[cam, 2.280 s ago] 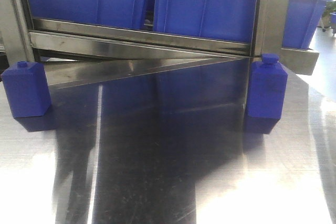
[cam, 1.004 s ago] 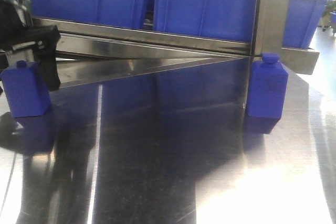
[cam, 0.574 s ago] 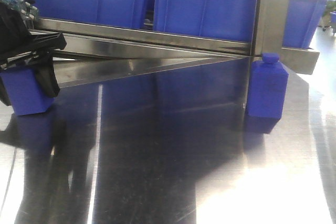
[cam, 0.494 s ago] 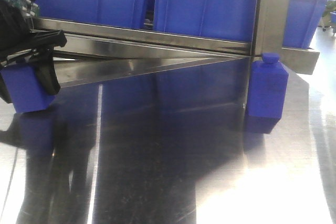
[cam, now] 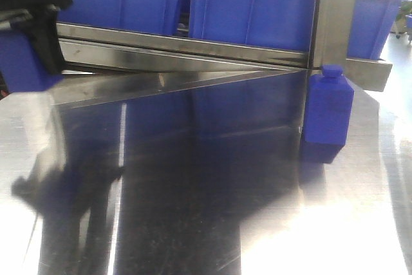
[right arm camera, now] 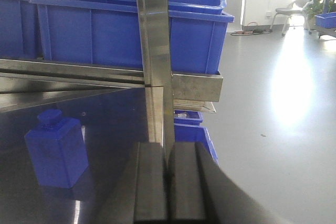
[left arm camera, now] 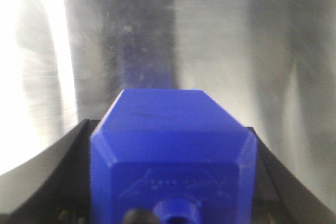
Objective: Pick and sort blue part to right shelf
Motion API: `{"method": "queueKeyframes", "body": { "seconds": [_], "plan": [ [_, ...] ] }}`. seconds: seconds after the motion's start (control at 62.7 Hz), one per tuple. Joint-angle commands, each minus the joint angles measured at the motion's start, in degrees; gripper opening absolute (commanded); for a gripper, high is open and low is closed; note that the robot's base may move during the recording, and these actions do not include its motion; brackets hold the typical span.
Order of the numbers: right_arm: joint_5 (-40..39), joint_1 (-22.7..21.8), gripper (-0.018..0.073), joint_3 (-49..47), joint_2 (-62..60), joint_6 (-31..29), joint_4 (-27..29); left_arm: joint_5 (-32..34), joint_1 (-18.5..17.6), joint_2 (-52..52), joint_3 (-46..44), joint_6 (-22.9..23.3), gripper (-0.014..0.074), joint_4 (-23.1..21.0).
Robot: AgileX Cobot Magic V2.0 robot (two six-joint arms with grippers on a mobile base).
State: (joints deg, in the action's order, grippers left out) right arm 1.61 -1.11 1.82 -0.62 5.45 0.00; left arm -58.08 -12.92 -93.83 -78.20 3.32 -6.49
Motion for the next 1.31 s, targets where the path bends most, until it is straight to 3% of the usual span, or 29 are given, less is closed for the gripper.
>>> {"method": "queueKeyframes", "body": {
  "seconds": [0.0, 0.415, 0.558, 0.765, 0.861, 0.957, 1.02, 1.148, 1.291],
  "plan": [
    [-5.04, -0.31, 0.0084, -1.30, -1.16, -0.26, 0.00, 4.21, -1.01, 9.12, 2.29, -0.58, 0.0363, 0.58],
    [-5.70, -0.31, 0.0069, -2.34, -1.16, -0.16, 4.93, 30.37, -1.01, 42.41, 27.08, -0.58, 0.0356, 1.45],
    [-1.61, -0.31, 0.0069, -8.23, -0.12, -0.21, 4.04, 35.39, -1.01, 53.82, 34.85, -0.58, 0.0356, 1.54],
    [7.76, 1.32, 0.0118, -22.64, 10.61, -0.71, 2.93, 36.26, -1.01, 63.88, 41.48, -0.58, 0.0356, 1.54],
    [10.51, 4.54, 0.0286, -29.35, 17.55, -2.23, 2.98, 35.60, -1.01, 65.66, 42.32, -0.58, 0.0356, 1.54],
    [14.58, 10.77, 0.0510, -36.33, 26.38, -3.47, 2.98, 35.34, -1.01, 65.91, 42.32, -0.58, 0.0356, 1.54],
    [16.54, 14.78, 0.0604, -40.22, 31.34, -3.47, 2.98, 35.34, -1.01, 65.91, 42.32, -0.58, 0.0356, 1.54],
    [21.39, 24.02, 0.0628, -46.67, 42.38, -3.47, 2.25, 35.34, -1.01, 65.91, 42.32, -0.58, 0.0356, 1.54],
    [29.33, 27.89, 0.0627, -55.42, 54.76, -3.15, 1.70, 35.34, -1.01, 65.91, 42.32, -0.58, 0.0356, 1.54]
  ]
}}
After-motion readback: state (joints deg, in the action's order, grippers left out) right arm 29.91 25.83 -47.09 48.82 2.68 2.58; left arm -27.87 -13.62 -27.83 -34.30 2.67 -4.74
